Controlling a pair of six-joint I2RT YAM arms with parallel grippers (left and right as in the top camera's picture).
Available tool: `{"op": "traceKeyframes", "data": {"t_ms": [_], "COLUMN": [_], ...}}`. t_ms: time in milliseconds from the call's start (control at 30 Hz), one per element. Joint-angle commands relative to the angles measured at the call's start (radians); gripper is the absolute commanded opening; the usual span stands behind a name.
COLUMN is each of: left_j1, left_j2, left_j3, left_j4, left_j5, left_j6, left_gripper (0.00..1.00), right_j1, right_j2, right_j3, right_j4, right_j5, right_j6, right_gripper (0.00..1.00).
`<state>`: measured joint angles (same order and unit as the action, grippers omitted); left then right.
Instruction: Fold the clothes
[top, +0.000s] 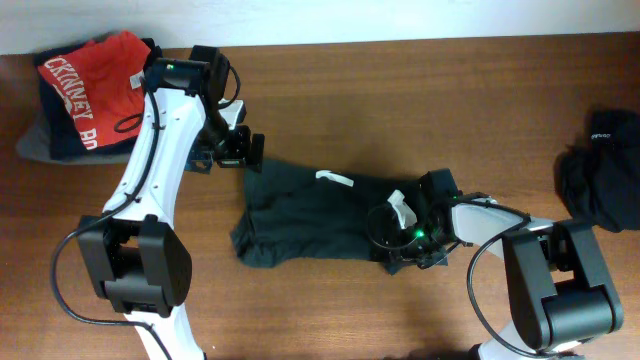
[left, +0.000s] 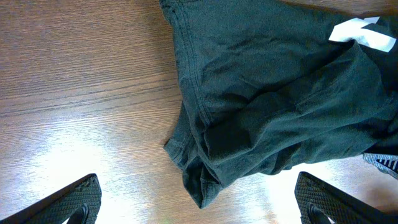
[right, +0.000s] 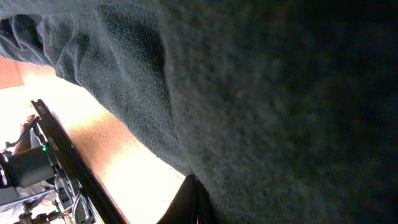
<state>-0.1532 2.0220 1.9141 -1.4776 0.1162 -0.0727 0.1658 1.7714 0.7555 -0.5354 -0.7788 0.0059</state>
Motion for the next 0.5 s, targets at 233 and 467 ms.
{"op": "traceKeyframes", "data": {"t_ms": [233, 467], "left_j1": [-0.002, -0.002], "left_j2": [-0.006, -0.006], "left_j3": [-0.002, -0.002], "left_j4": [-0.001, -0.005], "left_j5": [0.003, 0.003], "left_j6": [-0.002, -0.002], "left_gripper": [0.99, 0.99], "right_j1": [-0.004, -0.010], "right_j2": [-0.027, -0.024], "right_j3": [0.367, 0.522], "right_j4": [-0.303, -0.321], "right_j5": [-0.022, 0.084], "right_j6": [-0.002, 0.002], "right_gripper": [0.04, 0.09]}}
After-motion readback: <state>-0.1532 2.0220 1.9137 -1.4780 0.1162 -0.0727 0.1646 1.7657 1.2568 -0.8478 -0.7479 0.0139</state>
